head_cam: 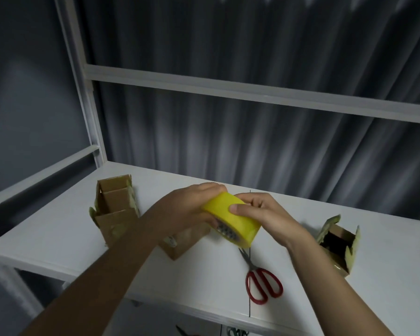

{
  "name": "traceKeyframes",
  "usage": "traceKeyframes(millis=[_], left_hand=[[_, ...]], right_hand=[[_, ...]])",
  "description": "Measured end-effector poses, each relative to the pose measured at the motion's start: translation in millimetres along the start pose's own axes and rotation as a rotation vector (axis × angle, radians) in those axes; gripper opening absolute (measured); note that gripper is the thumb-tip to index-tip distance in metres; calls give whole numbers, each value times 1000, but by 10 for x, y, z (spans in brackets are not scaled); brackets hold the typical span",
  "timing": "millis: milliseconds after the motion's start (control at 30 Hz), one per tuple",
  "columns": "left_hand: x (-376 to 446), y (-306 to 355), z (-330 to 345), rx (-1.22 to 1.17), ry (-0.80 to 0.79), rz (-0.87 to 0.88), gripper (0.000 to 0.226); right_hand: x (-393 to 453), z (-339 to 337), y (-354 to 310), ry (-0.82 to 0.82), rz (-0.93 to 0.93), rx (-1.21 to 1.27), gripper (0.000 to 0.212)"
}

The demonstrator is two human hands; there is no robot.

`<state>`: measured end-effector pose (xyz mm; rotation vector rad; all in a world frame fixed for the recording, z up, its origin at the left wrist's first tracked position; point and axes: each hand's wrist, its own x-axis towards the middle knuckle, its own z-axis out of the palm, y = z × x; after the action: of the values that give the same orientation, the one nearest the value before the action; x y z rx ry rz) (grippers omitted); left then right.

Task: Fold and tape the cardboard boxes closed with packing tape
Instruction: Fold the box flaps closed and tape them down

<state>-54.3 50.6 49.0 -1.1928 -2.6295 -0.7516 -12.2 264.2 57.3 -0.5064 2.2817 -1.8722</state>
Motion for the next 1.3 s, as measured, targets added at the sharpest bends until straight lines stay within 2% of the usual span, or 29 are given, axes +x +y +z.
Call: traceKeyframes(millis=[133,200,267,367,400,500,567,633,700,767,833,900,967,1067,1133,1200,1267,1300], left_hand=[[14,-6,-26,-231,117,-95,57],[15,-3,-49,-417,199,-161,63],[20,7,-42,-582,247,-210,68],[28,30,56,-793,217,-232,62],[18,33,81,-822,184,-222,61],[2,-11,123,-775,58,-154,67],[30,-14,120,-729,22,-166,62],[78,52,126,-664,51,-189,50],[124,151,161,-688,154,-201,43],[183,251,170,-512,343,-196,43],[281,323,188,-421,571,-312,42],[363,320,176,-587,744,-483,52],[420,249,144,-769,796,-597,57],[443,169,93,-988,843,-654,55],[441,204,72,-1207,831,-671,53],[442,222,73,-1373,739,-691,53],[439,194,78,-1315,688,-704,54],[425,154,81,-1153,679,-680,53]], right_hand=[[-25,-126,33,96,-45,49,17],[-43,-201,37,118,-66,76,11],[-46,-258,25,105,-72,101,22],[-17,-281,8,60,-57,202,48],[1,-272,19,67,-46,228,48],[49,-198,18,142,-14,245,30],[81,-169,15,164,4,223,34],[88,-141,-19,179,23,273,38],[96,-101,-38,200,26,311,38],[109,-46,-64,217,-1,295,37],[123,0,-83,185,-38,259,35],[109,17,-103,112,-61,265,36],[92,-14,-92,77,-69,272,41],[65,-38,-49,107,-86,244,44],[55,-24,4,123,-85,270,57],[58,5,33,143,-78,326,61],[79,33,35,190,-56,387,55],[93,43,25,223,-37,423,52]])
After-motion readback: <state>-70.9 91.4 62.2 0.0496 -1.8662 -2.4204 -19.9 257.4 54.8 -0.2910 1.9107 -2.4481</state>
